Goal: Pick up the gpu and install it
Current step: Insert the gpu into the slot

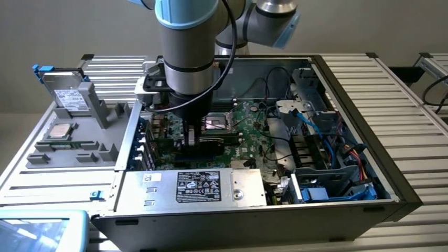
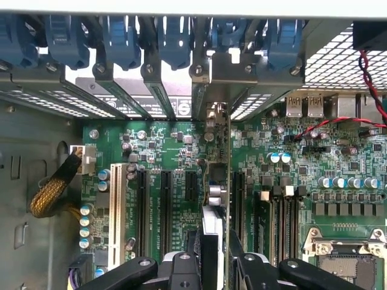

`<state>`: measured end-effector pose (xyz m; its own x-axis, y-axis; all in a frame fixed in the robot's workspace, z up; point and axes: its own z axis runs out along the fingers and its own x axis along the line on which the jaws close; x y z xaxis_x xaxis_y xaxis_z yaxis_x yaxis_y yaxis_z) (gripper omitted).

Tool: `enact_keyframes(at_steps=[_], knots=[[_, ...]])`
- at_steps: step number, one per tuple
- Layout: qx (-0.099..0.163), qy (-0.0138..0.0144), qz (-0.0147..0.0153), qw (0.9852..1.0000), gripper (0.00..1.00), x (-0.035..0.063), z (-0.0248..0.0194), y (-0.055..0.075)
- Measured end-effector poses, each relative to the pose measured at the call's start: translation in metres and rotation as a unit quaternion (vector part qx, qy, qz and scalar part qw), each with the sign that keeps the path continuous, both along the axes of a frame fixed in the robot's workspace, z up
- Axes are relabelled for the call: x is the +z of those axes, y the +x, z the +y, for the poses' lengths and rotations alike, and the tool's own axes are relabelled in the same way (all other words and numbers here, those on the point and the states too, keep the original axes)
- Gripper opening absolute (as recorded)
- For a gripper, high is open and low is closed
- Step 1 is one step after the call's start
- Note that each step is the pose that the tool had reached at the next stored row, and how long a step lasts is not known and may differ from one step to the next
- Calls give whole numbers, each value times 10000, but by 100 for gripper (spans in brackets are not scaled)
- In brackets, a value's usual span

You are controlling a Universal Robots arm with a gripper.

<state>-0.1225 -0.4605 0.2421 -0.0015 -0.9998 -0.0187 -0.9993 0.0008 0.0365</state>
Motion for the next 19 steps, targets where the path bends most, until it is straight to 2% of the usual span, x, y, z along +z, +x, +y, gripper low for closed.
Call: enact_keyframes(at_steps=[5, 11, 19], knots=[[4, 4, -2, 10000, 28, 0, -1, 1], [4, 11, 12, 10000, 28, 0, 0, 10], [11, 16, 9, 10000, 28, -1, -7, 3]])
